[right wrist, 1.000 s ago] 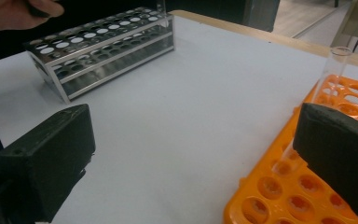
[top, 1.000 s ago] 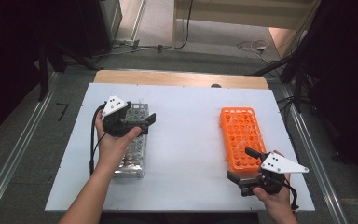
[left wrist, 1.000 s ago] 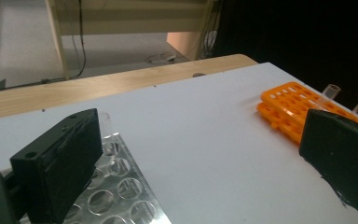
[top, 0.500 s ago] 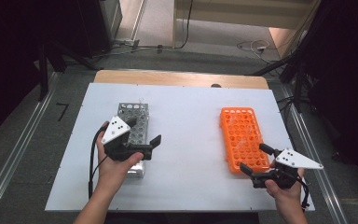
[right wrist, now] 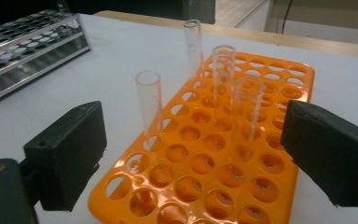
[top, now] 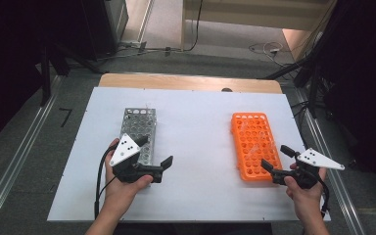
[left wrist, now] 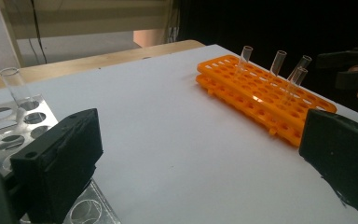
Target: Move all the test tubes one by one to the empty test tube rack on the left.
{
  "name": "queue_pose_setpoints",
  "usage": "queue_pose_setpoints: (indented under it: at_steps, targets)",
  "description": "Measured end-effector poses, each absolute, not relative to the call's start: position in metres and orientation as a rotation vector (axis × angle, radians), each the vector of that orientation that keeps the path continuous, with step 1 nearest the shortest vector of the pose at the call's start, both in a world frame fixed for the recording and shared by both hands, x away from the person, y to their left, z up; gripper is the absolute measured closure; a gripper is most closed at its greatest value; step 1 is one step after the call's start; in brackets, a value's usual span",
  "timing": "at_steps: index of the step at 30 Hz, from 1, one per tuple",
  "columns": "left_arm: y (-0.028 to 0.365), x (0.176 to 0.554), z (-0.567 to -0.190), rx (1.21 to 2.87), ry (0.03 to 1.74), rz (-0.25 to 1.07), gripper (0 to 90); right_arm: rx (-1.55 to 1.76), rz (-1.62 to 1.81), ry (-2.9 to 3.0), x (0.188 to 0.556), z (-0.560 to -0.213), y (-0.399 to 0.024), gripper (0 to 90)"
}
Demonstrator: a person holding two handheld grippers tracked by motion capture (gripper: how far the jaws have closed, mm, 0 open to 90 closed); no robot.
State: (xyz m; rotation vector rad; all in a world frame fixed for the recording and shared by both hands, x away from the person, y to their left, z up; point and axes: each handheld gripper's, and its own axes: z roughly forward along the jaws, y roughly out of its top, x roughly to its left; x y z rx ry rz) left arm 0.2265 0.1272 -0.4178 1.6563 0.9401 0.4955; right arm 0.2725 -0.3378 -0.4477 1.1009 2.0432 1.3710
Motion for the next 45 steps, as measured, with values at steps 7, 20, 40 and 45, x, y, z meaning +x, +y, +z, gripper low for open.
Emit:
queue_pose_setpoints:
  at_steps: [7,20,40,45]
  targets:
    - [0.124,0.226,-0.419,1.663,0.937,0.489,0.0,1.183,1.329,2.014,0.291,-0.460,-0.342,27.4]
    - [0.121,0.227,-0.420,1.673,0.934,0.481,0.0,1.256,1.226,2.064,0.310,-0.477,-0.341,59.1]
    - [0.118,0.227,-0.422,1.669,0.934,0.469,0.0,1.246,1.224,2.015,0.309,-0.481,-0.337,73.7]
    - [0.117,0.227,-0.422,1.673,0.933,0.469,0.0,1.237,1.244,2.006,0.307,-0.478,-0.338,73.9]
